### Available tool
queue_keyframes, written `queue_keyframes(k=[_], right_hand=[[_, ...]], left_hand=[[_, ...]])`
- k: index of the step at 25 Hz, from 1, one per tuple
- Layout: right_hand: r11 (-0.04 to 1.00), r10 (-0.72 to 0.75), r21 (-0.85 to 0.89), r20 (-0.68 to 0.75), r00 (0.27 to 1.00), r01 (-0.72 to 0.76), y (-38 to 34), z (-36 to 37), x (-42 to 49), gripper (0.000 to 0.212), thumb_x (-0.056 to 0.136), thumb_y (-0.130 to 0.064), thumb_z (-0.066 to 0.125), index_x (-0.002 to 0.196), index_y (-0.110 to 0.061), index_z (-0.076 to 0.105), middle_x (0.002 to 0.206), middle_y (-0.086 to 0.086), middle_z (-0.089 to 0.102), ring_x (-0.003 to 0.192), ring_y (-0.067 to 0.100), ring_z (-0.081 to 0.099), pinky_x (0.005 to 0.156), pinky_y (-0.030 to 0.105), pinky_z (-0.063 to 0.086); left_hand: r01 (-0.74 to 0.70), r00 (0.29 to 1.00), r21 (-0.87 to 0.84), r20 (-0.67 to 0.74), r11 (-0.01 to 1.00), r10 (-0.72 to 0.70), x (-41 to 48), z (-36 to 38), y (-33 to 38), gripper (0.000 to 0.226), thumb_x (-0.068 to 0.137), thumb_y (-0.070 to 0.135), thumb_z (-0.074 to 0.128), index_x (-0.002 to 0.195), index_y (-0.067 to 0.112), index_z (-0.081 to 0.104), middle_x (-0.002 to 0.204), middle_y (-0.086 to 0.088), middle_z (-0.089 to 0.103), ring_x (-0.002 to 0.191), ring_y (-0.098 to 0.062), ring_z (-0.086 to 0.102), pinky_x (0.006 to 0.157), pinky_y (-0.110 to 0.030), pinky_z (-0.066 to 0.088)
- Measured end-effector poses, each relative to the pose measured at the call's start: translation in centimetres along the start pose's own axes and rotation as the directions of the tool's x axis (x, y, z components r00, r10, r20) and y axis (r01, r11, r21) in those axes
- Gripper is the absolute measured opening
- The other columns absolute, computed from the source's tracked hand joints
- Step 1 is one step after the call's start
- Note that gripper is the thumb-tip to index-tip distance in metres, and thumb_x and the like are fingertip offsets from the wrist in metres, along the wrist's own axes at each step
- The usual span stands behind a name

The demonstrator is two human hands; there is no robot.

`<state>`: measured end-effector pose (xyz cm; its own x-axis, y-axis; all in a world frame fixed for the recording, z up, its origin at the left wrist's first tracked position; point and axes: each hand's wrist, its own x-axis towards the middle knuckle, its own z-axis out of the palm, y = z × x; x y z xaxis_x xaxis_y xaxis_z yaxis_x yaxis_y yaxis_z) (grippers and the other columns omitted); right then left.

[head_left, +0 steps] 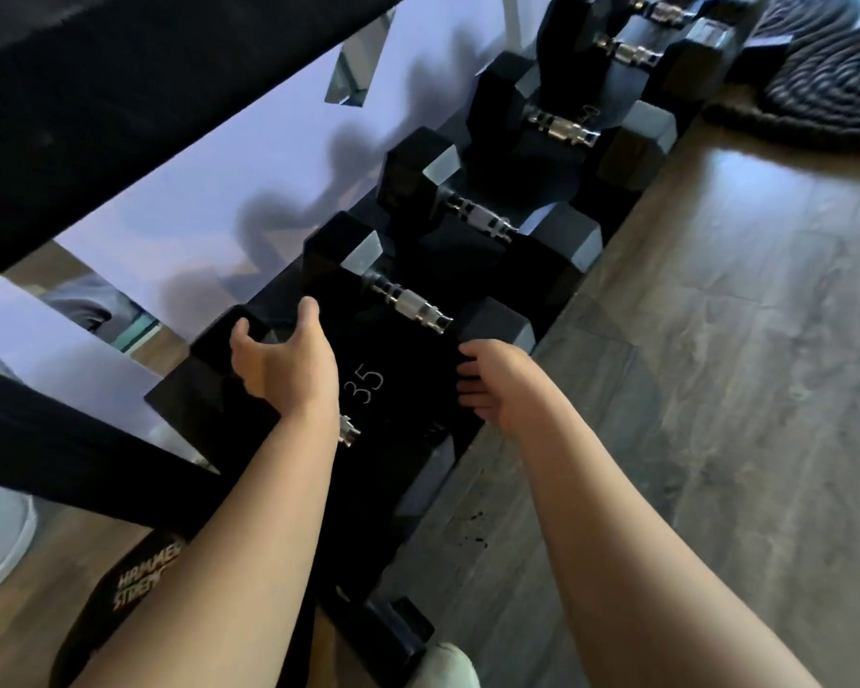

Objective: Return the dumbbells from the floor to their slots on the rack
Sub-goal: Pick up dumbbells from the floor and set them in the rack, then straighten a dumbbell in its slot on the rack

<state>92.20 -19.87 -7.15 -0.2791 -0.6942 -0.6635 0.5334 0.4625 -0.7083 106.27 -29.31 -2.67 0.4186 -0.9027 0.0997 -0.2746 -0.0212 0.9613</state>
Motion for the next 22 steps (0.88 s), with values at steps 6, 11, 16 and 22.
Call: queue_keyframes(k=[6, 11, 16, 22], right_hand=[[0.977, -0.103, 0.172, -0.134, 0.986, 0.126, -3.7, -10.2, -6.1, 0.030, 0.098, -0.036, 0.048, 0.100, -0.009, 0.060, 0.095, 0.013, 0.063, 0.071, 0.025, 0.059, 0.070, 0.031, 0.042], [0.876, -0.141, 0.320, -0.547, 0.825, 0.361, -3.7, -22.9, -14.5, 0.029, 0.097, -0.038, 0.049, 0.089, -0.012, 0.059, 0.091, 0.009, 0.059, 0.073, 0.023, 0.055, 0.068, 0.031, 0.041], [0.685, -0.216, 0.169, -0.882, 0.419, 0.708, -2.0, -31.3, -24.8, 0.028, 0.095, -0.028, 0.057, 0.069, -0.020, 0.056, 0.063, -0.002, 0.053, 0.049, 0.011, 0.049, 0.049, 0.019, 0.041], [0.692, -0.396, -0.194, -0.907, 0.141, 0.695, -12.2, -30.5, -37.6, 0.020, 0.094, -0.025, 0.061, 0.113, -0.019, 0.064, 0.093, -0.005, 0.066, 0.073, -0.001, 0.060, 0.071, 0.019, 0.050]], left_hand=[[-0.155, 0.891, -0.137, 0.409, 0.978, 0.198, -11.3, 6.8, 4.7, 0.053, 0.083, 0.040, 0.070, 0.131, 0.021, 0.057, 0.138, -0.003, 0.053, 0.119, -0.016, 0.055, 0.091, -0.028, 0.045], [-0.106, 0.524, -0.207, 0.819, 0.973, 0.232, -24.2, 12.1, 7.9, 0.027, 0.087, 0.033, 0.067, 0.110, 0.019, 0.068, 0.114, -0.003, 0.068, 0.109, -0.020, 0.063, 0.099, -0.049, 0.049], [-0.081, 0.170, -0.299, 0.936, 0.951, 0.309, -35.3, 13.1, 13.9, 0.027, 0.085, 0.052, 0.055, 0.088, 0.028, 0.067, 0.089, 0.014, 0.063, 0.106, -0.024, 0.064, 0.097, -0.053, 0.050], [-0.256, 0.020, -0.379, 0.918, 0.889, 0.397, -36.3, 8.2, 28.6, 0.024, 0.097, 0.043, 0.053, 0.108, 0.028, 0.067, 0.099, 0.013, 0.066, 0.087, 0.003, 0.061, 0.080, -0.018, 0.047]])
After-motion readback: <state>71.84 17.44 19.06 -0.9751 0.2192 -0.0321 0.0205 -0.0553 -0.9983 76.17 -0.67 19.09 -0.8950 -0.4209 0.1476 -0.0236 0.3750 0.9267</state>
